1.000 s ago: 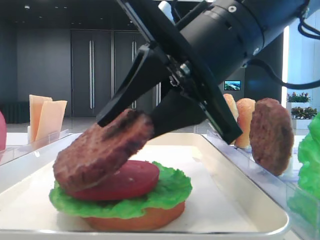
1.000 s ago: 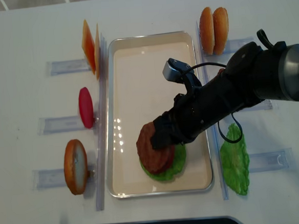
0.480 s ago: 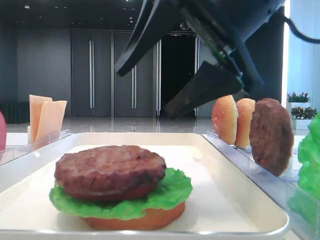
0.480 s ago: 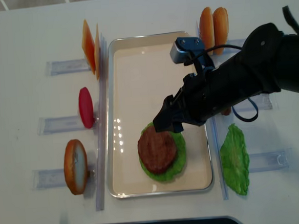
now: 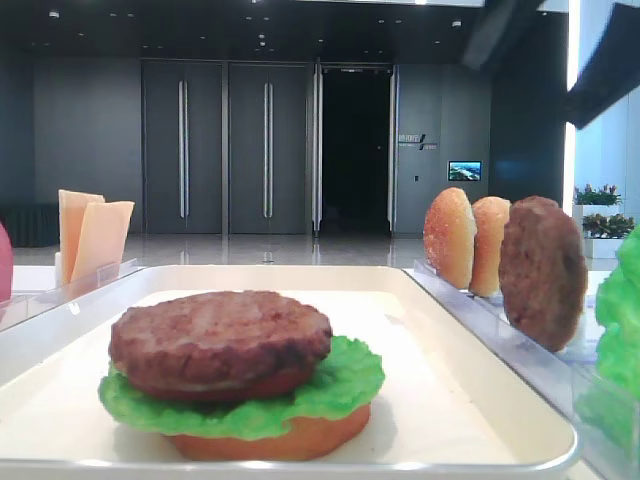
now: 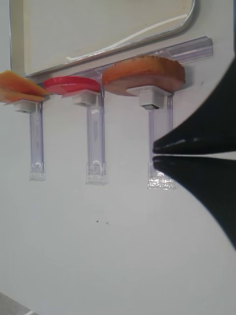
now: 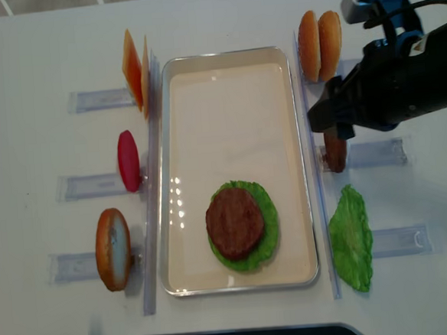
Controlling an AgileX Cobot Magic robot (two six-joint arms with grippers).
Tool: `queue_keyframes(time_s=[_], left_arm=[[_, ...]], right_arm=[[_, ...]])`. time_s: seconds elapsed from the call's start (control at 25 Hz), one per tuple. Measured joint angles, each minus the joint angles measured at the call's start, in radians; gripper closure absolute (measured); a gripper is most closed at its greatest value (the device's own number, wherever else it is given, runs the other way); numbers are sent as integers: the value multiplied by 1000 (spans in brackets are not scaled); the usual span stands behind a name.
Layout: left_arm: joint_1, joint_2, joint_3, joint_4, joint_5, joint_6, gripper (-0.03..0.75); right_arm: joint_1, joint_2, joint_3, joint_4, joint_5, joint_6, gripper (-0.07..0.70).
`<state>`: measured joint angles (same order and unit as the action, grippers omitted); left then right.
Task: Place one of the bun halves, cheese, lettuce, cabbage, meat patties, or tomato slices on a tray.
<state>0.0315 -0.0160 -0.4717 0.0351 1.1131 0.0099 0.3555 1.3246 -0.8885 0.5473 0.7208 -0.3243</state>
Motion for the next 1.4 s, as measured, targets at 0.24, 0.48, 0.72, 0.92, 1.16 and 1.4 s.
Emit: queue_keyframes(time_s=[0.24, 0.48, 0.72, 0.92, 1.16, 1.4], left_arm=[[0, 0, 0, 0, 0, 0, 715], [0, 0, 0, 0, 0, 0, 715], [0, 0, 0, 0, 0, 0, 715], [0, 0, 0, 0, 0, 0, 715], [0, 0, 0, 0, 0, 0, 715], [0, 0, 0, 0, 0, 0, 715]], right_arm=[[-213, -91, 0, -215, 143, 158, 103], [-407, -145, 0, -379, 255, 210, 103], [-436, -179, 0, -502, 352, 263, 103], [-436, -273, 32, -507, 391, 281, 103], [-436, -511, 198, -507, 391, 283, 103], [-436, -775, 333, -508, 402, 283, 103]])
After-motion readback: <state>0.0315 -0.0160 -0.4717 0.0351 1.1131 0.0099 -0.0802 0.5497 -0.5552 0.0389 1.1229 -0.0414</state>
